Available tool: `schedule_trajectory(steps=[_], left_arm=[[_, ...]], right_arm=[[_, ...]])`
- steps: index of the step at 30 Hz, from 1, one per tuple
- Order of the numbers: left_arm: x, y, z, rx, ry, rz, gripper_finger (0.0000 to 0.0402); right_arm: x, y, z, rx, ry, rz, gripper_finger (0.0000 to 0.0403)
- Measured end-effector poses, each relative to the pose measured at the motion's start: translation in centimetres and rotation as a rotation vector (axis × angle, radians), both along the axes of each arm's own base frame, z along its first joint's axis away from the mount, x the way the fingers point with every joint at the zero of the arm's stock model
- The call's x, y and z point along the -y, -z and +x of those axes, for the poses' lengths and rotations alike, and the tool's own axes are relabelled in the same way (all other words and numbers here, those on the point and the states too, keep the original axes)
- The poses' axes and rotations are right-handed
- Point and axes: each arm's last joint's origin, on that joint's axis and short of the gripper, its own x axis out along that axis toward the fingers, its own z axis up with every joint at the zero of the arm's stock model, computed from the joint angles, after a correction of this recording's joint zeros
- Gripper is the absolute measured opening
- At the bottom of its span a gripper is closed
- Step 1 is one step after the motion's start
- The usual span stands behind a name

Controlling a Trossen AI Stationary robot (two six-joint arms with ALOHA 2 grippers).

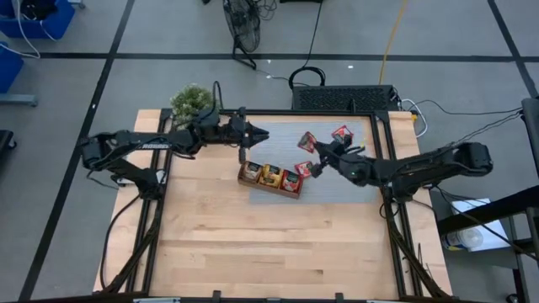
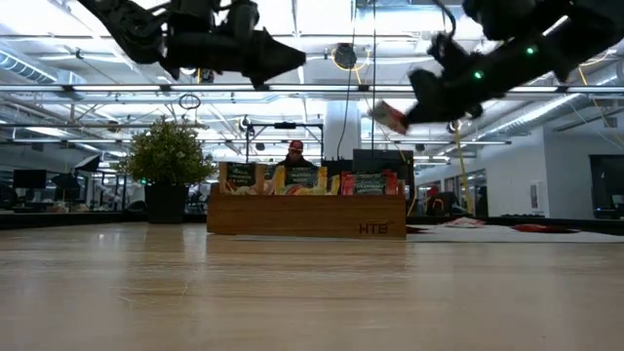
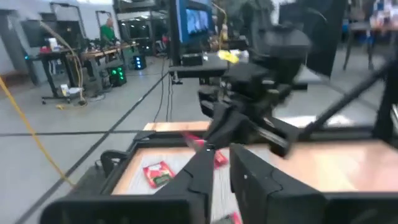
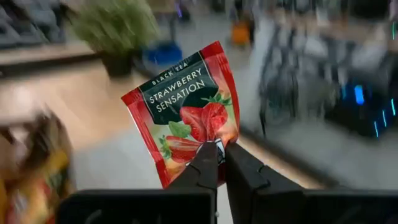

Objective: Pick & Place Tea
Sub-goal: Put the red tea bag into the right section of the wooden organizer

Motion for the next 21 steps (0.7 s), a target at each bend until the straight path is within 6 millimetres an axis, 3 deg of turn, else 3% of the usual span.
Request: schedule_trajectory(steps=[7, 12, 17, 21], left_arm=[[-1.3, 1.9, 3.8, -0.039, -0.009, -0.264, 0.0167], [-1.3, 3.7, 6.8, -0.089, 0.013, -0.305, 0.0236], [-1.3, 4.3, 8.7, -0.099, 0.028, -0.277, 0.0268], [-1.4, 3.9, 9.0, -0.087, 0.029, -0.24, 0.0265]], right_arm=[[-0.2, 0.6, 2.9, 0.085, -0.036, -0.23, 0.0003], [-0.2, 1.6, 3.8, 0.112, -0.034, -0.284, 0.0003], [-0.1, 1.7, 3.9, 0.111, -0.026, -0.293, 0.0003], [-0.2, 1.4, 3.8, 0.097, -0.006, -0.314, 0.0003]])
